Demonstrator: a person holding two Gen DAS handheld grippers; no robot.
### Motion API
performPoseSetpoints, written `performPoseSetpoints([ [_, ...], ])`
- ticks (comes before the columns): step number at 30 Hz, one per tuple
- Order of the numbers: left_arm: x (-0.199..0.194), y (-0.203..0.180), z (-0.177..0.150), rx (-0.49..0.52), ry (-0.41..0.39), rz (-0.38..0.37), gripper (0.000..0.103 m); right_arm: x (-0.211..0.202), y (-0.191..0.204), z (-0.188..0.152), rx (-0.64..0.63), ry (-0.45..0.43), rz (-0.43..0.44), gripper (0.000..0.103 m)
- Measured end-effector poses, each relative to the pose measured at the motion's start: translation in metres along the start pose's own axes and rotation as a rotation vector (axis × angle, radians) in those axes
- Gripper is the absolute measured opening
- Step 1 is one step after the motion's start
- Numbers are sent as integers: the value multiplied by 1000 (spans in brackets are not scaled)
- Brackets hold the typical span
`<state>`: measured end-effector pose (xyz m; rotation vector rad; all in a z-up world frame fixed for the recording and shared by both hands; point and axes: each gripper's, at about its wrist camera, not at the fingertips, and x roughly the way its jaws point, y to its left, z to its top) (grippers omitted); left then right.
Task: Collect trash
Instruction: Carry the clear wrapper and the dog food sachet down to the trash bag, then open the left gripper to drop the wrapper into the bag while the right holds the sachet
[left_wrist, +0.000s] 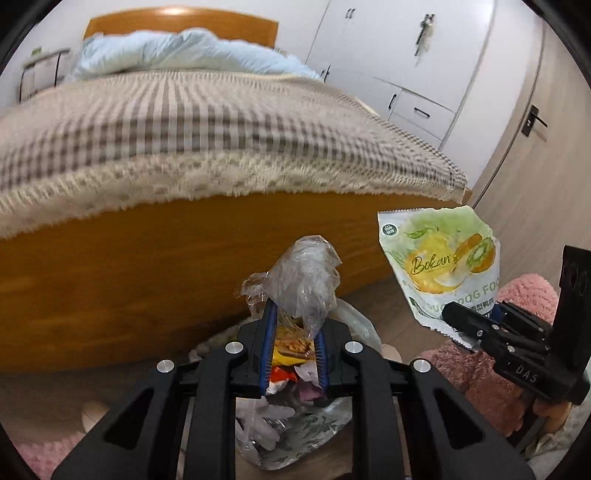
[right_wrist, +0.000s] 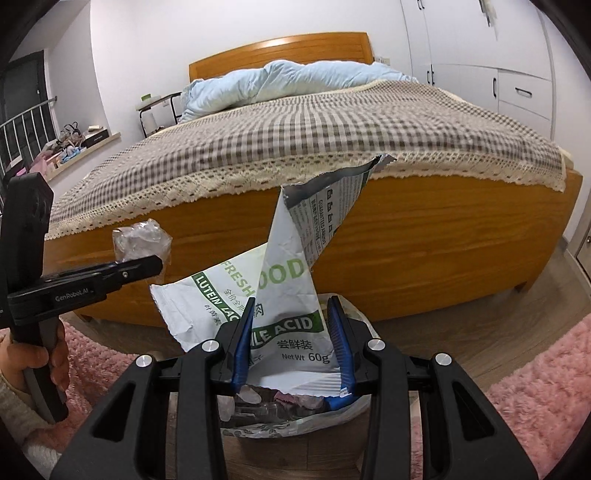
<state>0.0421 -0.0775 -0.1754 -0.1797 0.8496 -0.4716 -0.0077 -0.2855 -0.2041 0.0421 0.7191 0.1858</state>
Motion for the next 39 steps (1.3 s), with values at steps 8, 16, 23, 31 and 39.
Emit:
performPoseSetpoints([
  [8, 24, 1, 0, -36, 61, 3, 17, 15, 3, -7, -21, 49, 6, 38],
  [16, 47, 10, -9, -70, 159, 32, 17, 25, -7, -13, 7, 76, -11, 38],
  [23, 82, 19, -19, -126, 311, 63, 17, 29, -21, -17, 47, 97, -40, 38],
  [31, 124, 16, -40, -152, 493, 23, 18, 32, -33, -21, 63, 122, -56, 38],
  [39, 130, 10, -49, -136, 522, 31, 52, 33, -37, -24, 67, 142, -64, 38],
])
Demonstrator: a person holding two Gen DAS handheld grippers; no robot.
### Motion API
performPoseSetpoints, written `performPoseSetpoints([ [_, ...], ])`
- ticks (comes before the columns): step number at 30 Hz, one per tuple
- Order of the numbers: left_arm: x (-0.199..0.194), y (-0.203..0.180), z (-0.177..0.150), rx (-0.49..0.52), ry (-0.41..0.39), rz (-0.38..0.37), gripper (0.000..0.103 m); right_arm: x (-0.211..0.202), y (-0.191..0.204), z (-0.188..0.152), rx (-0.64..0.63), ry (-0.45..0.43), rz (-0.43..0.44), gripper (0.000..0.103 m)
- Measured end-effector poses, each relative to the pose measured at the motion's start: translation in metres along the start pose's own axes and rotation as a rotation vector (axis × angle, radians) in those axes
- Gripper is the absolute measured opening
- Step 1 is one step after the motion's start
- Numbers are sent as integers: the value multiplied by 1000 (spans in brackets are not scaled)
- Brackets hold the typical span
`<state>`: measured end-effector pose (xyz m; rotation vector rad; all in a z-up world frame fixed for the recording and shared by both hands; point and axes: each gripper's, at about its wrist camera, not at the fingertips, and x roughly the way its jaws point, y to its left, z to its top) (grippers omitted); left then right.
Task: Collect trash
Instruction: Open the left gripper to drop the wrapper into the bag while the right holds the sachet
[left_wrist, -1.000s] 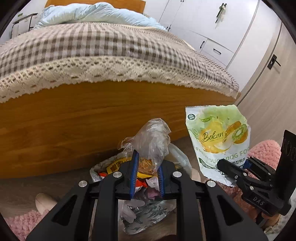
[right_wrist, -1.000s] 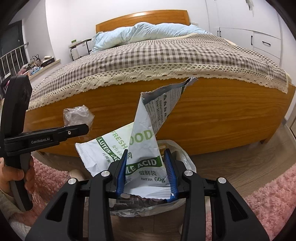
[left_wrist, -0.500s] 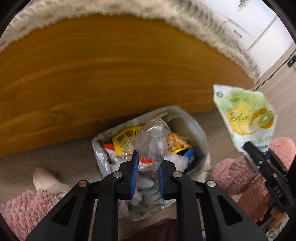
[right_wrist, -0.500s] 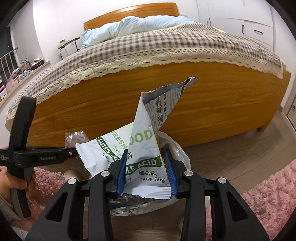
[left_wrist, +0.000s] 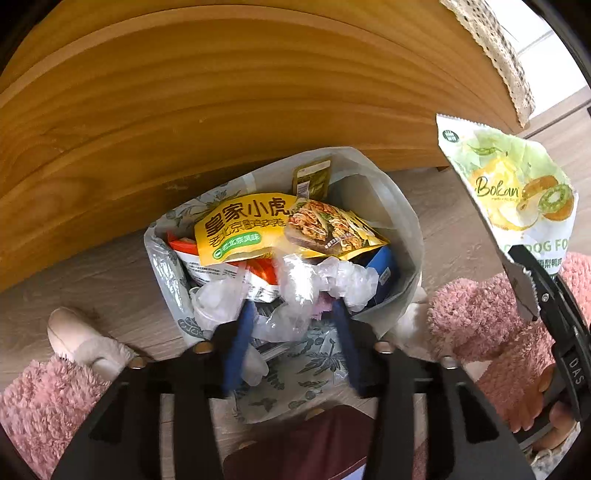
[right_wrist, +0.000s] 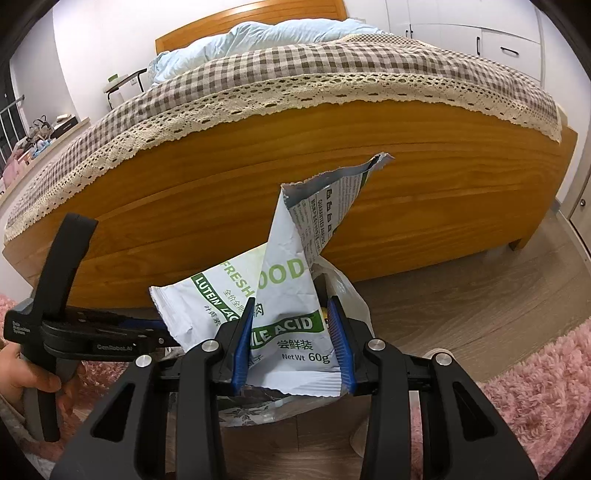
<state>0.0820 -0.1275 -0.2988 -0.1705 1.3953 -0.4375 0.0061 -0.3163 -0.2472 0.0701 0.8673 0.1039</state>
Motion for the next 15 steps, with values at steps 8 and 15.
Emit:
performPoseSetpoints([
  [8, -15, 17, 1, -75, -43, 92, 76, 9, 7, 6, -14, 35, -1, 38],
  [15, -31, 35, 3, -147, -88, 168, 91, 30, 16, 5, -33, 126, 18, 38],
])
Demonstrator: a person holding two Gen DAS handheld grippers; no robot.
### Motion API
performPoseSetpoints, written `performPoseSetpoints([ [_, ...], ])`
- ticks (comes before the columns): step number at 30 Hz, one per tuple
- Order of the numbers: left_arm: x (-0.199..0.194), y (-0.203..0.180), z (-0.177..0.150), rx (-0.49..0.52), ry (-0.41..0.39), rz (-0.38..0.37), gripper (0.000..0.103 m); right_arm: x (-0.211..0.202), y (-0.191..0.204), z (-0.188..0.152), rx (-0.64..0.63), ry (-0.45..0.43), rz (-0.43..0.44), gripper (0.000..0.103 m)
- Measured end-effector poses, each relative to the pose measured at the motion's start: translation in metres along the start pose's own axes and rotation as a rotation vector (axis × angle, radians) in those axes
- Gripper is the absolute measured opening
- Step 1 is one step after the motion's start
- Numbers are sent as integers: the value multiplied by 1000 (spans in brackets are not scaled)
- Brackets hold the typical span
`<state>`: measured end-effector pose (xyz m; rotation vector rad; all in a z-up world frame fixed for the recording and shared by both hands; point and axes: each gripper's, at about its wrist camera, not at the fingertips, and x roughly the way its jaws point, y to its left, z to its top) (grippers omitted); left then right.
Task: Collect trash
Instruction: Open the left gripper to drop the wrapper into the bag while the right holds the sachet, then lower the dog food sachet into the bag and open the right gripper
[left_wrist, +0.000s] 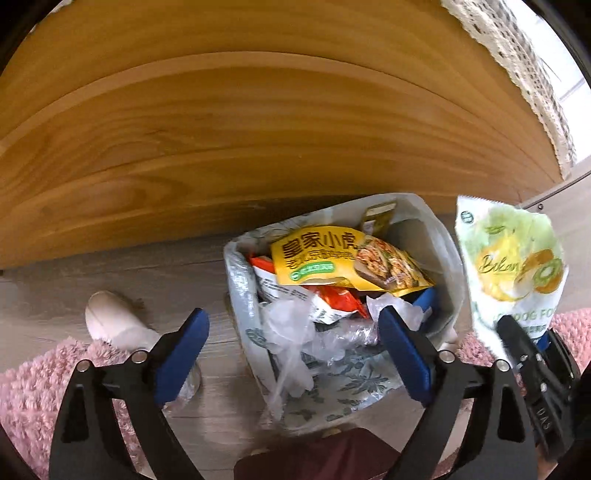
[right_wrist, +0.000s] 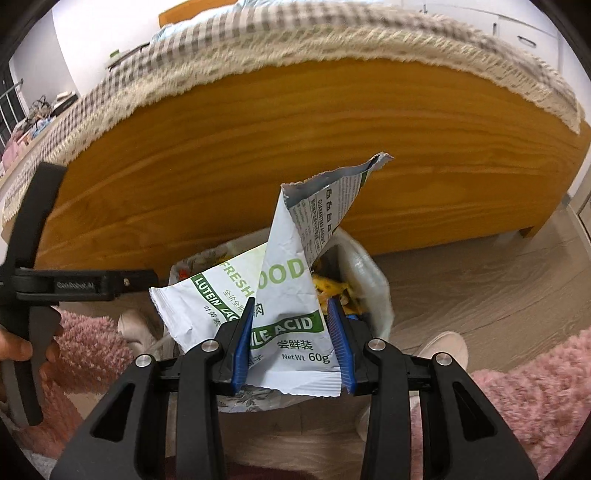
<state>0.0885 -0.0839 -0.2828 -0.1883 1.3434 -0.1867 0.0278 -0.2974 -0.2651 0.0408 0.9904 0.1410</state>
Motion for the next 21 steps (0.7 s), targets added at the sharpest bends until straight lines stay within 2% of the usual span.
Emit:
performPoseSetpoints([
  [3, -1, 0, 0, 24, -4, 14, 96, 13, 8, -1, -24, 37, 8, 38],
  [14, -11, 7, 2, -8, -32, 23, 95, 49, 20, 2, -97, 112, -14, 39],
  [17, -10, 7, 2, -17, -27, 15, 95, 58, 26, 1, -124, 106, -19, 39],
  [20, -12, 8, 2, -19, -29, 11, 95, 66, 25, -2, -128, 134, -6, 43],
  [21, -11, 8, 1, -20, -30, 10, 95, 71, 23, -4, -126, 156, -17, 47],
])
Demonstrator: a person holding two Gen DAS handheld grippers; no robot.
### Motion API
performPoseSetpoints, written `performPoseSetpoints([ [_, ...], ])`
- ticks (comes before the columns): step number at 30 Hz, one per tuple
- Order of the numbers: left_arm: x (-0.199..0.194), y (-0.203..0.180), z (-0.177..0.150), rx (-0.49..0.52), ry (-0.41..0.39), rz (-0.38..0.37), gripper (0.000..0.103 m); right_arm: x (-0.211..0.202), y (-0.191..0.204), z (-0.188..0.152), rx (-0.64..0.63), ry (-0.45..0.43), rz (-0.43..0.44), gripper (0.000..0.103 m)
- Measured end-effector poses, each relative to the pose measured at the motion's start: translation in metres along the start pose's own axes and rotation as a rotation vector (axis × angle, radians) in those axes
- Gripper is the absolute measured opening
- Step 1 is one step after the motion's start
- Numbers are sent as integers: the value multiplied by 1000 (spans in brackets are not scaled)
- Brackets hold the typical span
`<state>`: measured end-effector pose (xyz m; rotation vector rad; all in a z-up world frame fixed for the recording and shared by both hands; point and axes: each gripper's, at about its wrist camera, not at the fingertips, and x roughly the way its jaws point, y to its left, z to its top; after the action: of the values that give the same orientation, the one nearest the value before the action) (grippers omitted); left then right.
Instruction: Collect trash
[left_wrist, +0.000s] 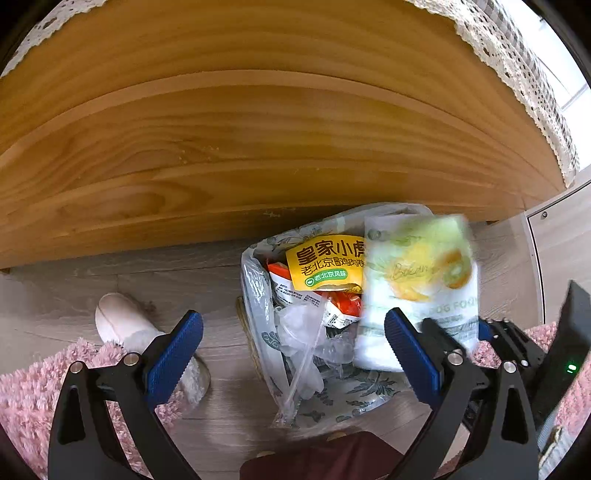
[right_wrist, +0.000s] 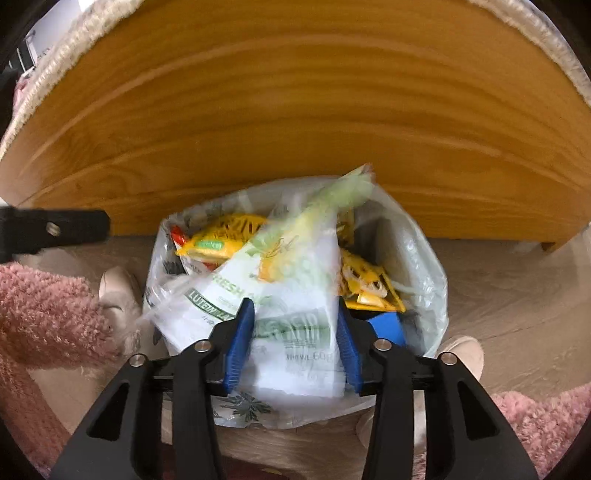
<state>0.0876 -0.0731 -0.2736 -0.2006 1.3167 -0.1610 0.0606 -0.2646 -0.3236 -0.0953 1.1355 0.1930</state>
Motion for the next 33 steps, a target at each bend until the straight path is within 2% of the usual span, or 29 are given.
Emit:
performPoseSetpoints([
  [1, -1, 1, 0, -2, -1, -1, 95, 5, 0, -1, 4, 15, -11, 53],
  [2, -1, 1, 0, -5, -2, -3, 95, 7, -1, -2, 7, 25, -21, 65],
  [3, -2, 2, 0, -7, -3, -4, 95, 8, -1, -3, 12, 30, -32, 71],
  [4, -2, 2, 0, -9, -5, -6, 95, 7, -2, -3, 16, 29, -38, 72],
  [6, -4, 3, 0, -11, -9, -7, 95, 5, -4, -2, 20, 31, -68, 83],
  [7, -4, 3, 0, -11, -11, -7, 95, 5, -6, -3, 26, 29, -74, 84],
  [15, -6, 1, -1, -1, -18, -4, 95, -4, -20, -5, 107, 36, -59, 95],
  [27, -12, -3, -2, 22, -48, -9, 95, -17, -17, -2, 110, 11, -43, 95],
  [33, -28, -8, -3, 38, -104, -19, 95, -42, -18, 0, 106, -27, -44, 95],
])
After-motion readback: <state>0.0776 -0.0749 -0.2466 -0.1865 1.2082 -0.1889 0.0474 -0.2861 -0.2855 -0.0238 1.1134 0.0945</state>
